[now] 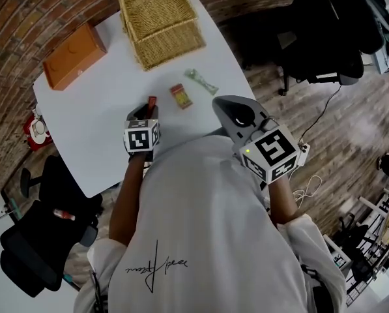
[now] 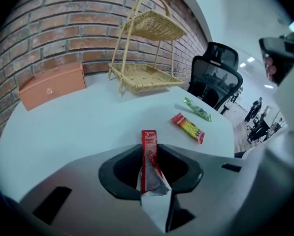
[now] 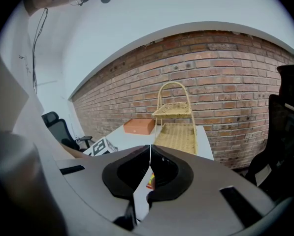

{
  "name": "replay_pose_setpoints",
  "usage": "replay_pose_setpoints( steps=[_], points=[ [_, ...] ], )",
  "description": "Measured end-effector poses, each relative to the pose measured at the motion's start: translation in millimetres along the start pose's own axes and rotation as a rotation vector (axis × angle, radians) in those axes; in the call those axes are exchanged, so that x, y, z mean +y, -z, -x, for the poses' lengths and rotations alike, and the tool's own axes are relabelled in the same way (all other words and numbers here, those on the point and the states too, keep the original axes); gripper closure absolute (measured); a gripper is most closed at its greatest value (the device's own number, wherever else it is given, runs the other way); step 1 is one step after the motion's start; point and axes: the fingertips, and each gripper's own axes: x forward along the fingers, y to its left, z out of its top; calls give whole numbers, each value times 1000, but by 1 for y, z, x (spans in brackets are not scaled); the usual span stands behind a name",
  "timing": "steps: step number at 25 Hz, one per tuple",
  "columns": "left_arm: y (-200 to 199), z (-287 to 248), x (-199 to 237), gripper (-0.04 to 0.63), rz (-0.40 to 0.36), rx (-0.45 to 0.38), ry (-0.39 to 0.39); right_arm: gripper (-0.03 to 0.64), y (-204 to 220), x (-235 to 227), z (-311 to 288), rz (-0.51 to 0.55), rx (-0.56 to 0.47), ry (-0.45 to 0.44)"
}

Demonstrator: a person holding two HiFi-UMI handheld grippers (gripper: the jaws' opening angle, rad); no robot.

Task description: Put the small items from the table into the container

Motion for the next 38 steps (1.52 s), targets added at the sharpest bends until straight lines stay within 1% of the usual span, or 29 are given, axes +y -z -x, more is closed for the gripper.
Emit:
replay_pose_setpoints(
  steps=[3,10,14,19,24,34,38],
  points=[
    [-9,9,0,492,21,-35,4,595,0,-6,-2,-4,3,-9],
    [-42,40,2,492,54,-151,10,595,-5,-9,-12,8,1,-37],
    [-54,53,0,492,68,-192,20,595,-4,-10,-12,7,0,-40],
    [-68,67,-3,492,49,-231,24,595,-4,-11,-11,8,-9,-37],
    [-87,81,-9,494,40,-270,44,595,-5,-11,-9,11,-16,-35],
    [-147,124,-25,494,-21,-383,78,595,-1,-2,-13,-4,-23,-52],
    [-165,136,-27,494,-48,-409,82,595,0,2,-15,-8,-25,-57]
  ],
)
